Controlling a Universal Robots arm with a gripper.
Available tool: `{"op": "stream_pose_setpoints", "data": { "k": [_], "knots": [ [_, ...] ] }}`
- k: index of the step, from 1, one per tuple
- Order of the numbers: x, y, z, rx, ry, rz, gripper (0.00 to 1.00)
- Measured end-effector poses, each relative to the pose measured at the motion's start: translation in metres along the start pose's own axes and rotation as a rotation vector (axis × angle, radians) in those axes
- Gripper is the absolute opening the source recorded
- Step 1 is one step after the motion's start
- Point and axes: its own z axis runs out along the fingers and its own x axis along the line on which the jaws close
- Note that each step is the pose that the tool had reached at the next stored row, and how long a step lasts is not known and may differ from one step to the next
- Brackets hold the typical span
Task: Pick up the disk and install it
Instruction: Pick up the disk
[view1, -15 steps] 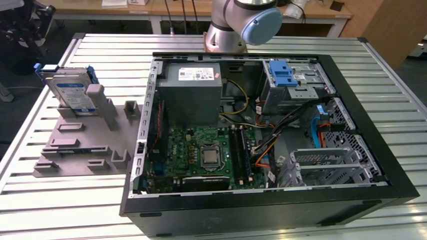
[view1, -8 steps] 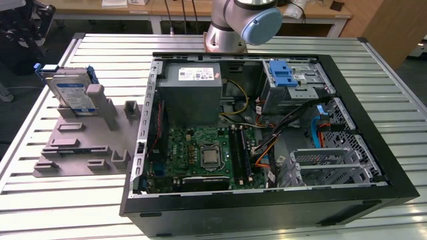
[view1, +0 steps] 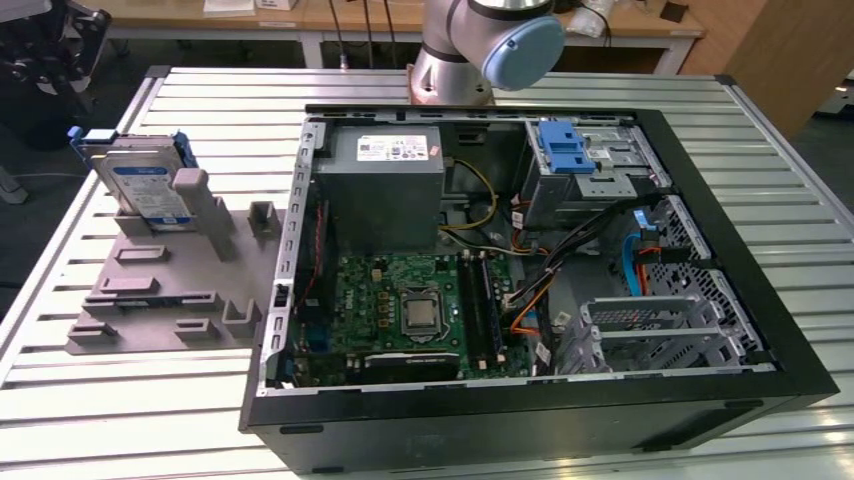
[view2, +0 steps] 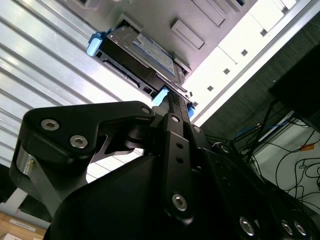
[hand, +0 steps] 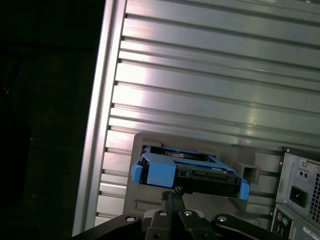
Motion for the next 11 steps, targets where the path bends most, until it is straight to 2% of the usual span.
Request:
{"op": "stream_pose_setpoints", "data": {
  "k": [5,11],
  "knots": [
    [0.0,0.0,0.0,-0.0001,-0.0002,-0.008,0.11],
    [0.0,0.0,0.0,-0.0006,-0.0008,-0.04,0.11]
  ]
}}
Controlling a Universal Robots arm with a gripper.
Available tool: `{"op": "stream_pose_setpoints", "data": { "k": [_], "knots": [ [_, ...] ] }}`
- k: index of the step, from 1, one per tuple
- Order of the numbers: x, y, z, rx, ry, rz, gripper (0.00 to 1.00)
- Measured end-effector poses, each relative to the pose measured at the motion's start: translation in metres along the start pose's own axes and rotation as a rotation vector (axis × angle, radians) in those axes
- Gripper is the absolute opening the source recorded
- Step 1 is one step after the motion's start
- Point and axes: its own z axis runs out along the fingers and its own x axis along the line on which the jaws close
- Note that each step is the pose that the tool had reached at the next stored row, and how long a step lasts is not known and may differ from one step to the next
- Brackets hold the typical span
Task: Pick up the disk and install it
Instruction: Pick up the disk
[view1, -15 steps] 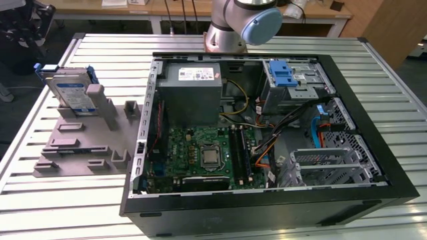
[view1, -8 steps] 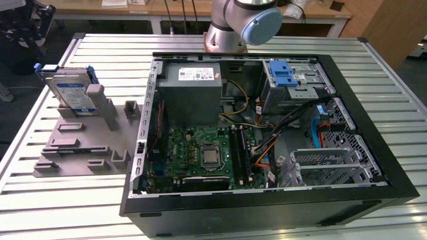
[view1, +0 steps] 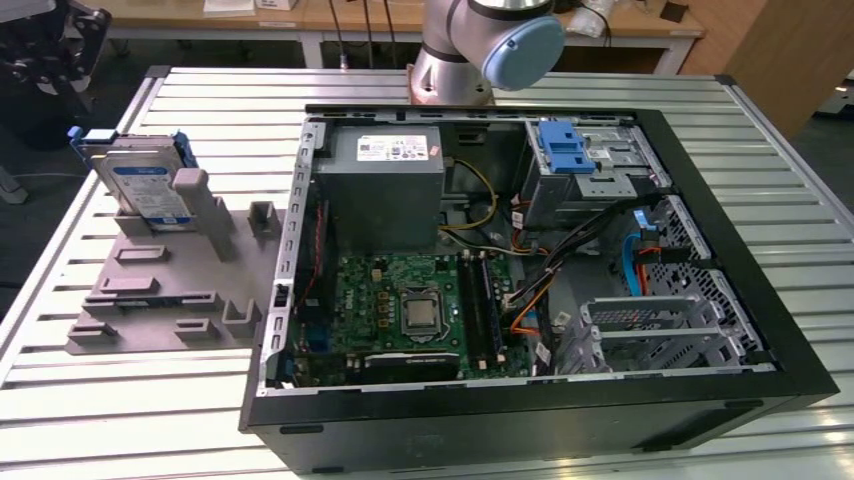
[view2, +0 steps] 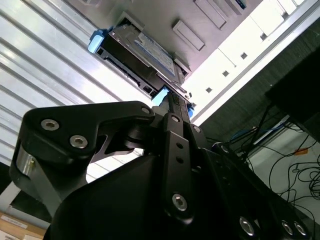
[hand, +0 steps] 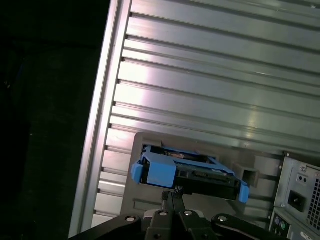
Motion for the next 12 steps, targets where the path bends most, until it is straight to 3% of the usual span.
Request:
{"op": "stream_pose_setpoints", "data": {
  "k": [12],
  "knots": [
    [0.0001,0.0,0.0,-0.0011,-0.0015,-0.069,0.11]
  ]
}}
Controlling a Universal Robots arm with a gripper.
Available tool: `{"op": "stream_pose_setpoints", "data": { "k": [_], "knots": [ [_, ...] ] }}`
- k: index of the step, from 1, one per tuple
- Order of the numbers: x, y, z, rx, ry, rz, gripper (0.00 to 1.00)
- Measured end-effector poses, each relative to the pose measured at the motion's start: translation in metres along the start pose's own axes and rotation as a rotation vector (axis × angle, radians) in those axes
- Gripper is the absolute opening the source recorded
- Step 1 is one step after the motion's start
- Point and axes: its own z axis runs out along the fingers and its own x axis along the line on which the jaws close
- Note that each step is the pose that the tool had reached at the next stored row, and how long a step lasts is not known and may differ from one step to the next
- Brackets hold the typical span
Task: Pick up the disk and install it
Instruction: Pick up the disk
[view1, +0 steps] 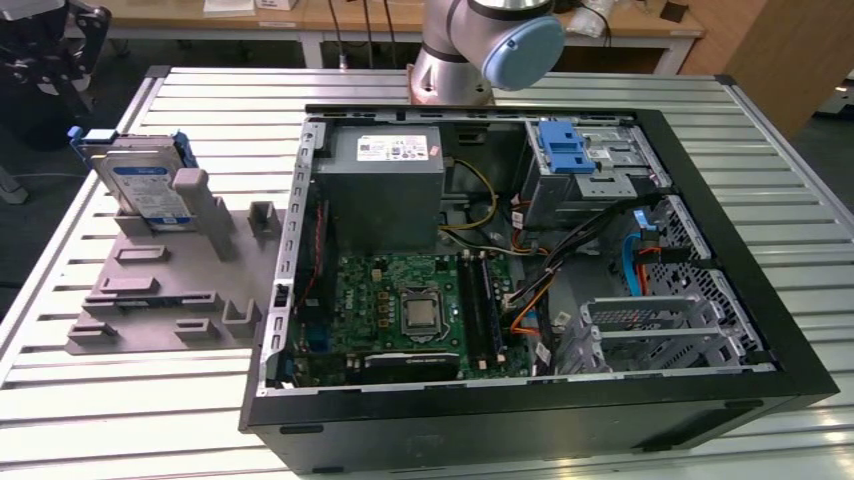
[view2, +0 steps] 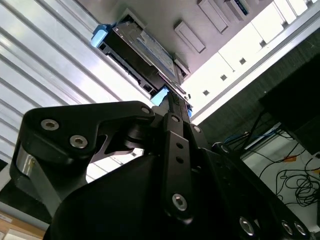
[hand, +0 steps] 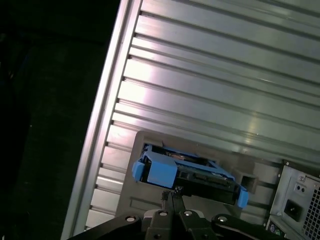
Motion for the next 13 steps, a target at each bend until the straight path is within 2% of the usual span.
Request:
{"op": "stream_pose_setpoints", "data": {
  "k": [13],
  "knots": [
    [0.0001,0.0,0.0,-0.0012,-0.0016,-0.075,0.11]
  ]
}}
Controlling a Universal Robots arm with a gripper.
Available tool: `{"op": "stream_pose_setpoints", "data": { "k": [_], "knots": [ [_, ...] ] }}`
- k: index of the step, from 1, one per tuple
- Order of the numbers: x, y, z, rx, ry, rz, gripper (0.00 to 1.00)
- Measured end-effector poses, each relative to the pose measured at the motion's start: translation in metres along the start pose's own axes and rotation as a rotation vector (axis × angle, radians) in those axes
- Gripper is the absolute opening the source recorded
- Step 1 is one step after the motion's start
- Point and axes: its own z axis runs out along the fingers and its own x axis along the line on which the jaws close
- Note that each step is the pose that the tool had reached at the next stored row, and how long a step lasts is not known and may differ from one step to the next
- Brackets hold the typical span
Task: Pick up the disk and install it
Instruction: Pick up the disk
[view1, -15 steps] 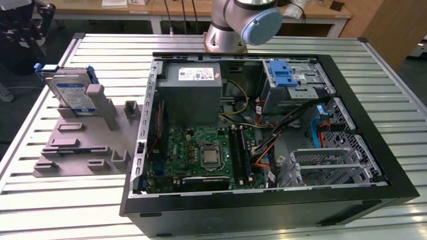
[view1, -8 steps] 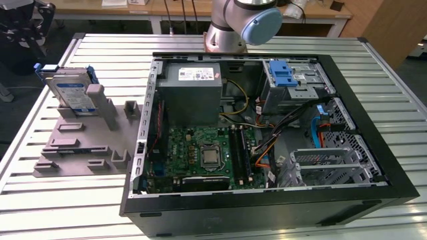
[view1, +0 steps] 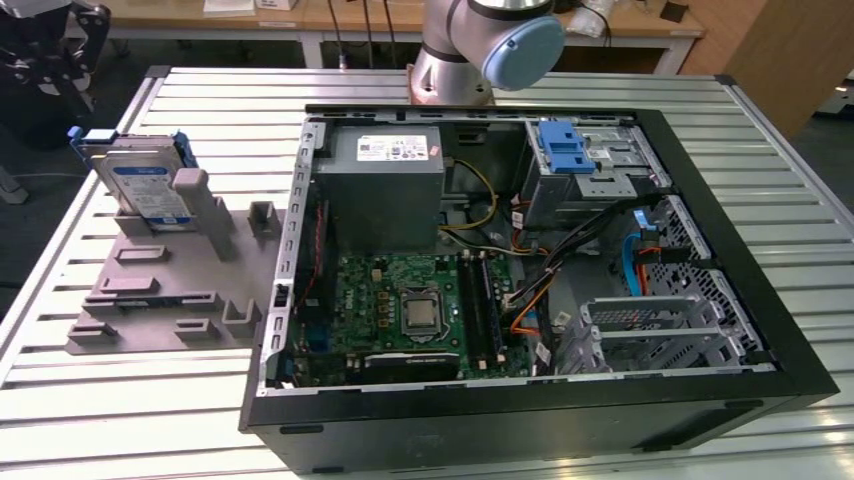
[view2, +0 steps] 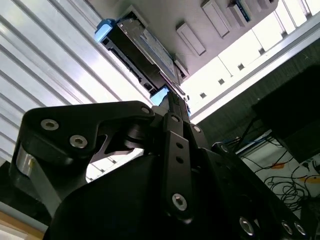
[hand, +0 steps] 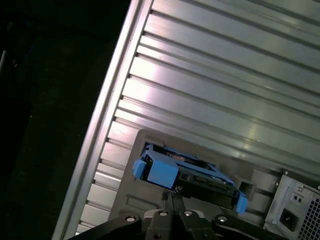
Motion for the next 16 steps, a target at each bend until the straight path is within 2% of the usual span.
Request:
{"op": "stream_pose_setpoints", "data": {
  "k": [16],
  "knots": [
    [0.0,0.0,0.0,-0.0017,-0.0031,-0.12,0.11]
  ]
}}
